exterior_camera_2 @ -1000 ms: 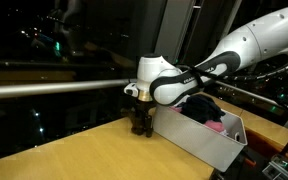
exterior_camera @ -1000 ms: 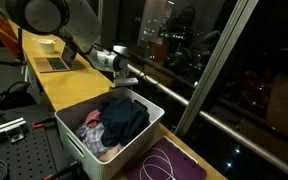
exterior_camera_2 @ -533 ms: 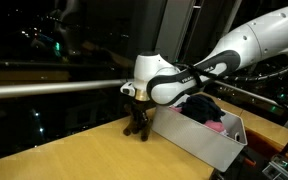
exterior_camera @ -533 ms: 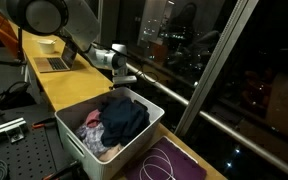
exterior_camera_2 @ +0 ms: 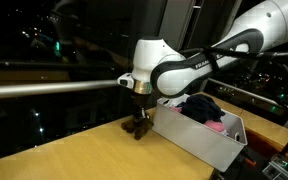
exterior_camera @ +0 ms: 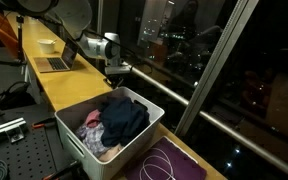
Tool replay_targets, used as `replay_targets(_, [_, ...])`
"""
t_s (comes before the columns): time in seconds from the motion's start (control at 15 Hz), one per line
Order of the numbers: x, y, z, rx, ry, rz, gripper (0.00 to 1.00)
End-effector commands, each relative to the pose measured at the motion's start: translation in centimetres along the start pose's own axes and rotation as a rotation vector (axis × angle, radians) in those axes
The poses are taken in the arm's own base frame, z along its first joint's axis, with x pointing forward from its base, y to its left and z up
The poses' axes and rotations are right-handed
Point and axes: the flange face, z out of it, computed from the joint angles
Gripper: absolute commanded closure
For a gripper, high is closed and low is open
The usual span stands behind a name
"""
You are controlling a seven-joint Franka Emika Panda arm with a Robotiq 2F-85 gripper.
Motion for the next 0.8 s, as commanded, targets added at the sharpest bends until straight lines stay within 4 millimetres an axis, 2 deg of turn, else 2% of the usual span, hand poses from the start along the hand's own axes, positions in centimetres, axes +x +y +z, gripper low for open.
replay_targets(0.0, [-2.4,-2.0,-4.2,0.005,0.011,0.048,1.0])
replay_targets(0.07, [-3.1,-2.3,-4.8,0.0,0.009,0.055,1.0])
replay_targets(0.13, [-3.6,-2.5,-5.4,-0.007,0.007,0.061,0.9])
replay_targets(0.2, [-4.1,-2.8,-5.9,-0.009,0.005,0.067,0.72])
replay_targets(0.33, [-4.4,-3.3,-6.5,-0.016,0.001,0.061,0.58])
replay_targets(0.73, [-1.9,-4.1,-6.5,-0.02,0.008,0.008,0.16])
